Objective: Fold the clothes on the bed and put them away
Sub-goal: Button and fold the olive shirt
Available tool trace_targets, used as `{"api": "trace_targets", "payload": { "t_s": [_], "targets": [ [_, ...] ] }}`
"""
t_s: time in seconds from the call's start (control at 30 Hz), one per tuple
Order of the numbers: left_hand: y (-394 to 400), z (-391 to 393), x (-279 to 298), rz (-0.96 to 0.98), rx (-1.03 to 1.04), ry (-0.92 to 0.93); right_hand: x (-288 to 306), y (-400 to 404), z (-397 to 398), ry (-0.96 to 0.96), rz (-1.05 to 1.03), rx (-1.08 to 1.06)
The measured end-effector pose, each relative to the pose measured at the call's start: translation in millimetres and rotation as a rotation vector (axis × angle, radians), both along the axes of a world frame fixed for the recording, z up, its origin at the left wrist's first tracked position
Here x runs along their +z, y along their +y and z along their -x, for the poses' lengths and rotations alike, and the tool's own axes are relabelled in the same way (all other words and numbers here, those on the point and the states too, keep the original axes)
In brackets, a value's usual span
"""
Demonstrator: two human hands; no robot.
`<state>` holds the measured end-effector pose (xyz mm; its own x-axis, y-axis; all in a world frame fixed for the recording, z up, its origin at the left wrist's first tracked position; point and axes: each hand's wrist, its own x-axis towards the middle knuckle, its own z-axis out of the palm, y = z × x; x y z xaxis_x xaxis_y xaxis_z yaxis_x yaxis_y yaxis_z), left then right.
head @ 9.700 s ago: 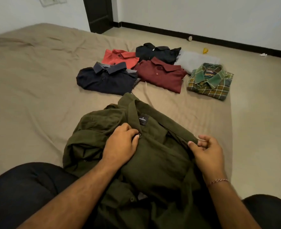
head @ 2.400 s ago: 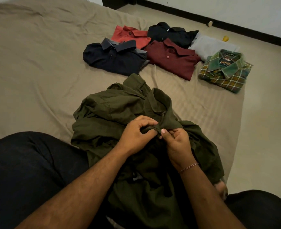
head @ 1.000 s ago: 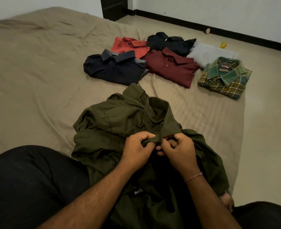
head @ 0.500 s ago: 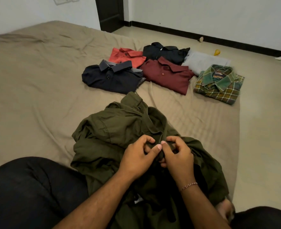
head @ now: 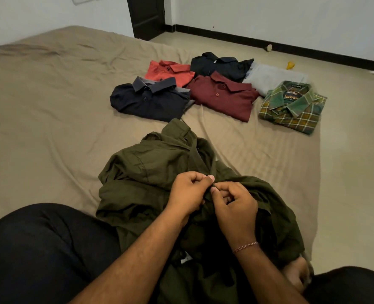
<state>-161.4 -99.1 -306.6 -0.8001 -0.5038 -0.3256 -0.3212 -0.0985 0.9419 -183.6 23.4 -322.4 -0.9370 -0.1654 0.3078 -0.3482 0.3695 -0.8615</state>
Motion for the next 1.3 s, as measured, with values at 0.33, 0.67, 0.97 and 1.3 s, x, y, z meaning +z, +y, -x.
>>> {"api": "trace_targets", "payload": {
  "t_s": [0.33, 0.67, 0.97, 1.3],
  "targets": [
    [-1.3, -6.7, -12.4, -0.357, 0.333, 0.208, 4.5, 1.7, 2.6, -0.151, 0.291, -0.017],
    [-18.1, -26.7, -4.8, 1.018, -0.317, 0.232, 13.0, 15.1, 8.8, -0.069, 0.305, 0.071],
    [-64.7, -2.1, 41.2, 1.348, -0.458, 0.121, 19.0, 15.7, 12.0, -0.127, 0.378, 0.07],
    [-77.7, 13.7, 35.3, 0.984, -0.147, 0.055, -17.6, 19.5, 25.5, 0.064, -0.36, 0.124]
  ]
}}
